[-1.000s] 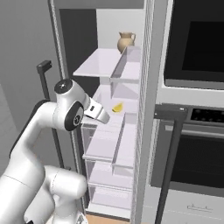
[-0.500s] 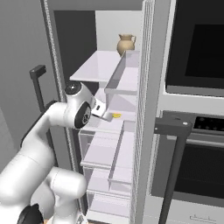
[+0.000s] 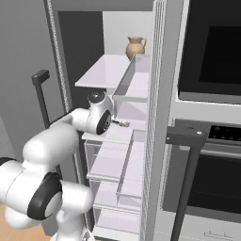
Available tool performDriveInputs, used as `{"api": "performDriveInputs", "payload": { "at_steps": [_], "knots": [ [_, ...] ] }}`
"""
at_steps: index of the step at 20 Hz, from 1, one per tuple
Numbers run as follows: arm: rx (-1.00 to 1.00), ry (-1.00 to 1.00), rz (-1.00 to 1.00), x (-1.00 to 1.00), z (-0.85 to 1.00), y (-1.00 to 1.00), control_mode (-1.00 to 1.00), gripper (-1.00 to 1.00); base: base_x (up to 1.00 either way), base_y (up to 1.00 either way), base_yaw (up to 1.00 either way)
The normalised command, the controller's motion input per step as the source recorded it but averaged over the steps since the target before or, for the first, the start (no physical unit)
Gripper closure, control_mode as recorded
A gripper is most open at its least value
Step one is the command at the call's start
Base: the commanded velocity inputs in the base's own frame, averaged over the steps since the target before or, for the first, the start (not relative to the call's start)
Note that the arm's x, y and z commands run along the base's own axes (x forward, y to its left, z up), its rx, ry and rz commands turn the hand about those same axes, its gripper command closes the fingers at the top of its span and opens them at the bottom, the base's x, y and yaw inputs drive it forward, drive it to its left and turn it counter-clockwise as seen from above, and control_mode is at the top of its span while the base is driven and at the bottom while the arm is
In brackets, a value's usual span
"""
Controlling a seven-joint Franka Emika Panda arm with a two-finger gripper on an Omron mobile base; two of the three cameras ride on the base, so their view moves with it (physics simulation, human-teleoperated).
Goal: Grab a lemon wedge from the fridge and one ice cube from the ice bowl, and put them in the glass of lemonade.
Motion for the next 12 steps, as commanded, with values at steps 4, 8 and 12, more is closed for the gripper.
{"api": "performDriveInputs", "payload": {
  "at_steps": [4, 8, 12],
  "knots": [
    [0.00, 0.10, 0.04, 0.26, -0.23, -0.06, -1.00, -1.00, 0.00, 0.00, 0.00],
    [0.00, 0.10, 0.00, 0.17, -0.16, -0.01, -1.00, -1.00, 0.00, 0.00, 0.00],
    [0.00, 0.04, 0.00, 0.31, -0.09, -0.02, -1.00, -1.00, 0.00, 0.00, 0.00]
  ]
}}
